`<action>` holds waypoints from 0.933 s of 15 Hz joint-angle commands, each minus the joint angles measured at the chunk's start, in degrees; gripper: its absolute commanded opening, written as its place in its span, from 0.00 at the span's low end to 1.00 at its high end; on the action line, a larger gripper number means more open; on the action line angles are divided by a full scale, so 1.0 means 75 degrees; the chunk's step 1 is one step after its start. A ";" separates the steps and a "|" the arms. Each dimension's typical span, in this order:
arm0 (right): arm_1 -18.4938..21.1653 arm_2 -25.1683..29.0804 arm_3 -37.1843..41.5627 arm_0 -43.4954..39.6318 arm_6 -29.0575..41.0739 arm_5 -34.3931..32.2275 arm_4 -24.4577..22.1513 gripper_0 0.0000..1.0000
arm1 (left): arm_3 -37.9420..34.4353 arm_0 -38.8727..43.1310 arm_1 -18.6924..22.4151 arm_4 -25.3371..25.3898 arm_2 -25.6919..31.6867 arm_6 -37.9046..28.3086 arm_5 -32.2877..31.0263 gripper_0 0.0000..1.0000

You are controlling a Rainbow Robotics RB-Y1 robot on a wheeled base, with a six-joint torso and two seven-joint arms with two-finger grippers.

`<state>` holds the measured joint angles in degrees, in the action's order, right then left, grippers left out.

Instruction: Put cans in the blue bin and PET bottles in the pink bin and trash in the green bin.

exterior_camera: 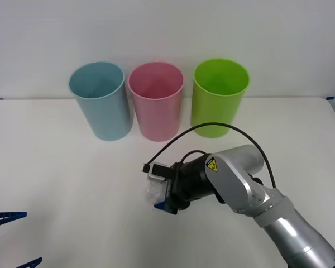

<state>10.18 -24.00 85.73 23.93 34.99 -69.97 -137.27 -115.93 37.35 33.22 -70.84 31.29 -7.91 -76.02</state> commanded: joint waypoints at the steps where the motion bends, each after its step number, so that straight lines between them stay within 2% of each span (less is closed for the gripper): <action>1: 0.0002 -0.0058 -0.0005 -0.0003 -0.0049 0.0130 -0.0048 0.00 | 0.0000 0.0000 0.0000 0.0000 0.0000 0.0000 0.0000 1.00; 10: 0.0002 -0.0093 0.0007 -0.0003 -0.0178 0.0165 0.0034 0.00 | 0.0000 0.0000 0.0000 0.0000 0.0000 0.0000 0.0000 1.00; 14: 0.0166 -0.0093 0.0077 -0.0003 -0.0307 0.0212 0.0409 0.00 | 0.0000 0.0000 0.0000 0.0000 0.0000 0.0000 0.0000 1.00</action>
<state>10.95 -24.70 85.96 23.91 32.95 -68.40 -135.12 -115.93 37.35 33.22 -70.84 31.29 -7.91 -76.02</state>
